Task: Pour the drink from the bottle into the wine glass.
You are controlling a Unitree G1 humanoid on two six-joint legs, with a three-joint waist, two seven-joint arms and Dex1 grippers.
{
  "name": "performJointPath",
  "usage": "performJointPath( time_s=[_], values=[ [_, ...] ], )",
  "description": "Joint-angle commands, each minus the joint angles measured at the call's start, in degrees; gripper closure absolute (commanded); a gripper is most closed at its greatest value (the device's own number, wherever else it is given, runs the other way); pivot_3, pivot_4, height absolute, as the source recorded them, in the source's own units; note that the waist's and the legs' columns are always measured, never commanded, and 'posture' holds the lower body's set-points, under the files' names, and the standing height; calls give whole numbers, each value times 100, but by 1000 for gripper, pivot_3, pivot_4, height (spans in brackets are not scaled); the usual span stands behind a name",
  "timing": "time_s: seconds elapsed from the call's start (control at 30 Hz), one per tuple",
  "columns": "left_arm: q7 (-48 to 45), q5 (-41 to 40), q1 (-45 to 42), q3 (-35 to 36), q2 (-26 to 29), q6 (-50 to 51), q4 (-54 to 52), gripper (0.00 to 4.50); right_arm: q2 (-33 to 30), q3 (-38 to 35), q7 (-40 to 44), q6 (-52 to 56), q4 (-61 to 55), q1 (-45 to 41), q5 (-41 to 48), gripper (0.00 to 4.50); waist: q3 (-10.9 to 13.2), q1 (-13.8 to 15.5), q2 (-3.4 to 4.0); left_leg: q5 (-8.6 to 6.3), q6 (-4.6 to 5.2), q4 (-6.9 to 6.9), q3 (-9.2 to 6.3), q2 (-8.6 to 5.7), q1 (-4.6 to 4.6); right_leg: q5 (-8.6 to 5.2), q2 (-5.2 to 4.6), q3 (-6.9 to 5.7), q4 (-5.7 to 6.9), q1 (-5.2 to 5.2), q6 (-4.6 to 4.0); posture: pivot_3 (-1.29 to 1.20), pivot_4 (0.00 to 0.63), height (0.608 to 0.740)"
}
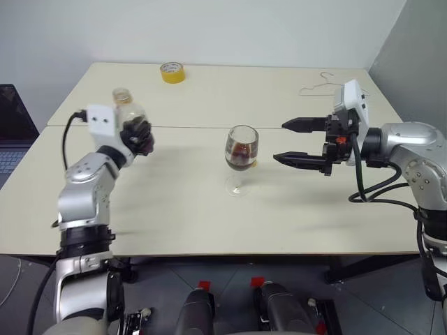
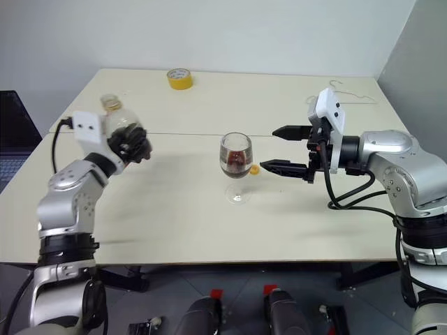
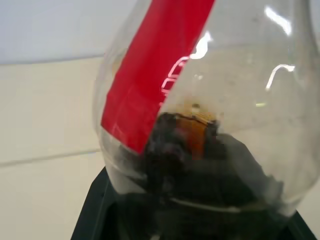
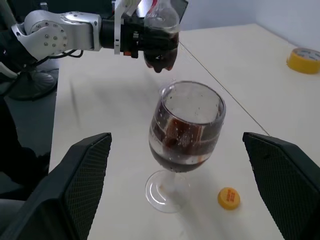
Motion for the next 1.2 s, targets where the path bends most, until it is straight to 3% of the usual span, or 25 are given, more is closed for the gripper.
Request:
performJointPath(
  time_s=[0.03, 0.6, 0.7, 0.87, 1.2],
  values=[
    [287, -91, 126, 248, 7, 111, -340, 2726, 133, 30, 155, -174, -55, -339, -57, 0, 0, 29, 0, 0, 0, 0, -1, 0, 0, 0, 0, -1, 0, 0, 0, 0, 150, 740],
    [752, 0, 528, 233, -522, -565, 588, 2726, 289, 195, 368, -67, -309, -813, -37, 0, -1, 81, -1, 0, 0, 1, 3, -2, 14, 3, -5, -1, 2, 10, -3, 0, 150, 740],
    [785, 37, 566, 194, -501, -600, 538, 1931, 262, 186, 356, -45, -347, -798, -34, 0, -1, 80, -1, 0, 0, 0, 4, -2, 28, 2, -4, 0, 2, 23, -3, 0, 150, 740],
    [774, 4, 615, 213, -425, -523, 390, 163, 255, 184, 329, -20, -367, -786, -42, 0, -1, 72, -1, 0, 0, -1, 6, -2, 36, 2, -4, 1, -1, 33, -3, 0, 150, 740],
    [517, -207, 792, 264, -307, -328, -134, 42, 311, 207, 333, -47, -331, -812, -70, 0, -1, 63, -1, 0, 0, -6, 8, 0, 34, 1, -4, 3, -6, 31, -4, 0, 150, 740]
  ],
)
